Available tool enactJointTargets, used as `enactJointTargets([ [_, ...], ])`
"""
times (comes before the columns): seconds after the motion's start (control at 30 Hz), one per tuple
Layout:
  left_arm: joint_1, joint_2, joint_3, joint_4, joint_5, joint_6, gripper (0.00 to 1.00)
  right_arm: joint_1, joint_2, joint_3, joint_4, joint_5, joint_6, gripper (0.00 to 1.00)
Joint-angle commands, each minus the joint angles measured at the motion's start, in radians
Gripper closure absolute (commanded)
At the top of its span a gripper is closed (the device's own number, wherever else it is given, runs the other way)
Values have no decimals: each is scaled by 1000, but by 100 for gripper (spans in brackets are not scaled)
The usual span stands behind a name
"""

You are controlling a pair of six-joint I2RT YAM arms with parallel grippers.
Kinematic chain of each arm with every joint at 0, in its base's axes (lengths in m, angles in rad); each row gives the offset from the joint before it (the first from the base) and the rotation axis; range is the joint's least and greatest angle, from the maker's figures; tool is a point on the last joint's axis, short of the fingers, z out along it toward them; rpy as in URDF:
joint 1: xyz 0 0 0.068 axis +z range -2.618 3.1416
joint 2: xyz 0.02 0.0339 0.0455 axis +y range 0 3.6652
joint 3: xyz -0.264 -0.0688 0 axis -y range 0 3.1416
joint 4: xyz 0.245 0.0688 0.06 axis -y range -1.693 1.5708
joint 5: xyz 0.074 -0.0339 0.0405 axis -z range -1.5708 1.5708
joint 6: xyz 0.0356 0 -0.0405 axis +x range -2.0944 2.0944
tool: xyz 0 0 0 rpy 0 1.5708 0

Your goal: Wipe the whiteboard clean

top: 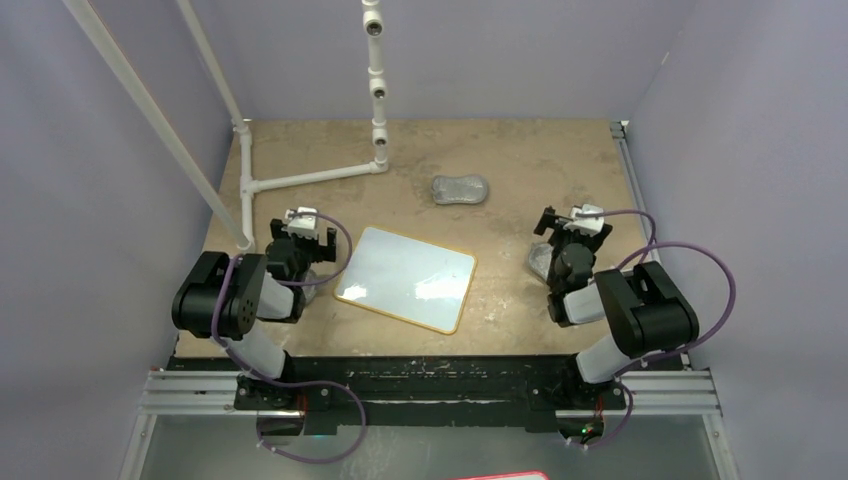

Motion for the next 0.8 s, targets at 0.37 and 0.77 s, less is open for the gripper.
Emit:
enactJointTargets([
  [0.37,28,1,43,64,-7,-56,1,-87,27,-12,163,-140,1,1],
  [0.77,30,7,60,39,-6,-55,1,-87,26,-10,159,-139,3,1],
])
